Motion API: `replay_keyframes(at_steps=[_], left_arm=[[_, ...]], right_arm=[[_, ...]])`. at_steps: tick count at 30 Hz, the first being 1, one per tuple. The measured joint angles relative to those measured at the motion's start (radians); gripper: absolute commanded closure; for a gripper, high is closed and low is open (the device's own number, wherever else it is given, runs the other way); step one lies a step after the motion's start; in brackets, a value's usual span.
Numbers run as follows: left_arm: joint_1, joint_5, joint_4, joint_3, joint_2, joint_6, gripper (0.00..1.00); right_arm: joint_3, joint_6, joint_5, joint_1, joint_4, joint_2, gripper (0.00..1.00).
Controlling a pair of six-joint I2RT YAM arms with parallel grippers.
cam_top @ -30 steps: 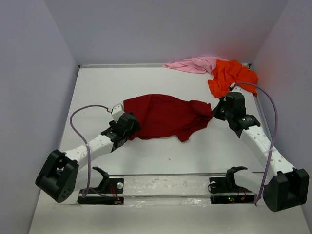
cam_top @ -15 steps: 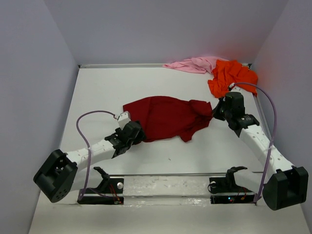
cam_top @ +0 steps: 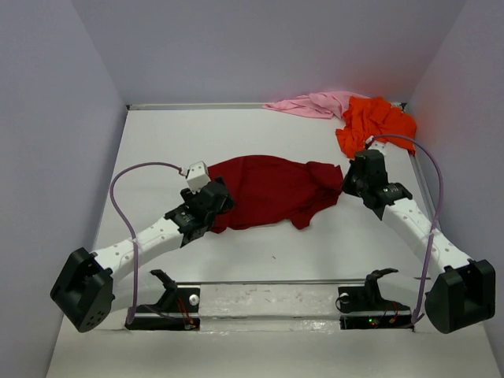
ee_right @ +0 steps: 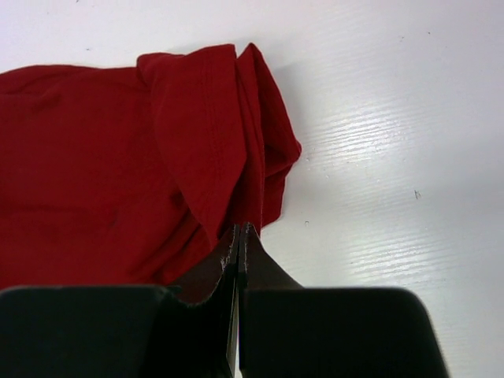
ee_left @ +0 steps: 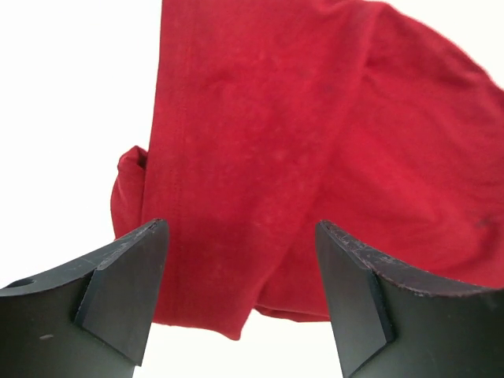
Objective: Fold and stack the t-shirts
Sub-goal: Flatten out the crumpled T-shirt at the center of the board.
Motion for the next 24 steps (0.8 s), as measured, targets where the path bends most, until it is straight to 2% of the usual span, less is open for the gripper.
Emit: replay_keyframes(at_steps=[10,19,24], left_arm=[[0.001,-0.007,0.023,-0.037,0.150,-0.002,0.16],[0.003,-0.009,0.021,-0.047,0.152,-0.018,0.16],[0.004,-0.007,0.001,-0.073,0.095,-0.036,0.16]], right_arm=[[0.041,0.023,0.156,0.100,-0.046,0.027,1.00],[0.044,0.025,0.199,0.128,-0.063,0.036,1.00],[0.044,0.025,0.199,0.128,-0.063,0.036,1.00]])
